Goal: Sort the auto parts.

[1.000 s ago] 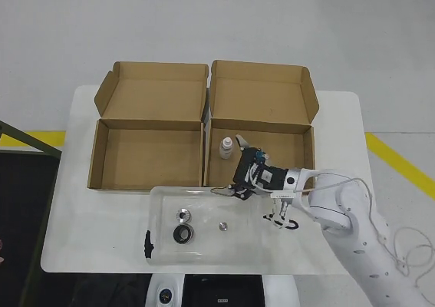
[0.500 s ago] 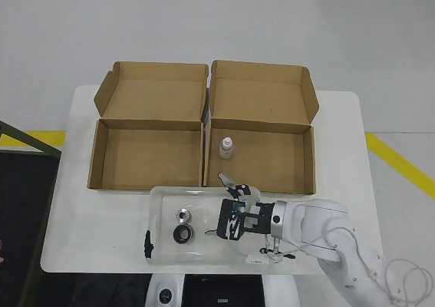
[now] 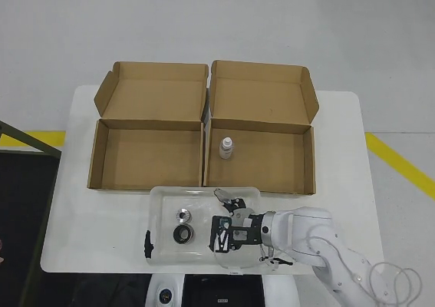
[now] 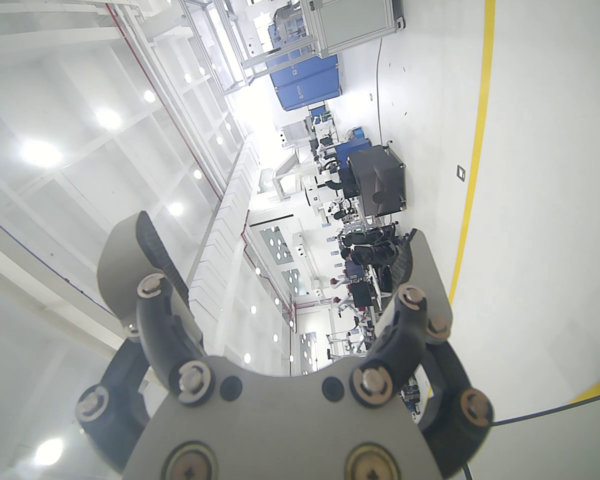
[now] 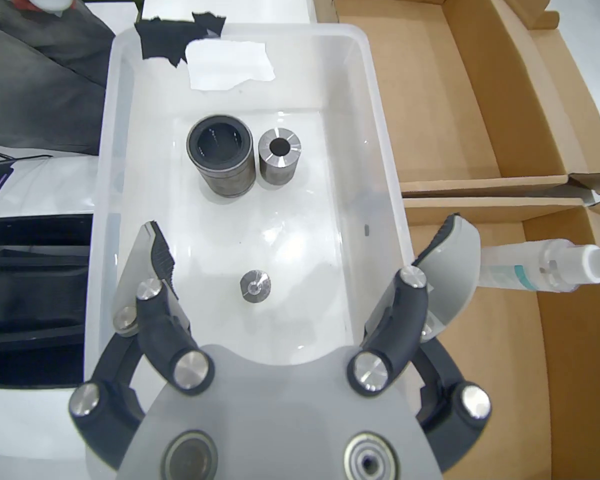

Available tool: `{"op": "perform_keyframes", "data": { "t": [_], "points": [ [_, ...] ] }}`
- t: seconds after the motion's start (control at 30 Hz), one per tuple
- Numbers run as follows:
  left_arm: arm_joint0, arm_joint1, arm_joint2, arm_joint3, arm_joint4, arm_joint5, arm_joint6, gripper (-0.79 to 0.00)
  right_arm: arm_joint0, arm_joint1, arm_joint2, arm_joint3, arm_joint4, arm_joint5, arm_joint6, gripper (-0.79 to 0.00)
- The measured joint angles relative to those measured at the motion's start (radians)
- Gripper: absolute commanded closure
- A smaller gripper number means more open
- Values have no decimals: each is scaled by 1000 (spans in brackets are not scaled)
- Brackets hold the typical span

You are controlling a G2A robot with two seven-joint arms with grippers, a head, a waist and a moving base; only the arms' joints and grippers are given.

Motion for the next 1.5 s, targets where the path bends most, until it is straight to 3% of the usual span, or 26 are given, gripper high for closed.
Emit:
{"op": "perform_keyframes", "data": {
  "t": [0.67, 0.83, 0.93, 1.13, 1.2, 1.37, 1.5],
  "points": [
    [0, 0, 0, 0, 0, 0, 0, -785, 46, 0, -77, 84, -27, 1, 130, -785],
    [0, 0, 0, 0, 0, 0, 0, -785, 54, -1, -89, 95, -36, 8, 140, -597],
    [0, 0, 0, 0, 0, 0, 0, -785, 58, -1, -96, 98, -39, 9, 148, -416],
    [0, 0, 0, 0, 0, 0, 0, -785, 68, 0, -106, 110, -45, 14, 161, -332],
    [0, 0, 0, 0, 0, 0, 0, -785, 70, 0, -109, 112, -47, 15, 168, -271],
    [0, 0, 0, 0, 0, 0, 0, -785, 75, 0, -114, 118, -41, 16, 173, 0],
    [0, 0, 0, 0, 0, 0, 0, -785, 78, 1, -112, 115, -31, 18, 170, 0]
  ]
}}
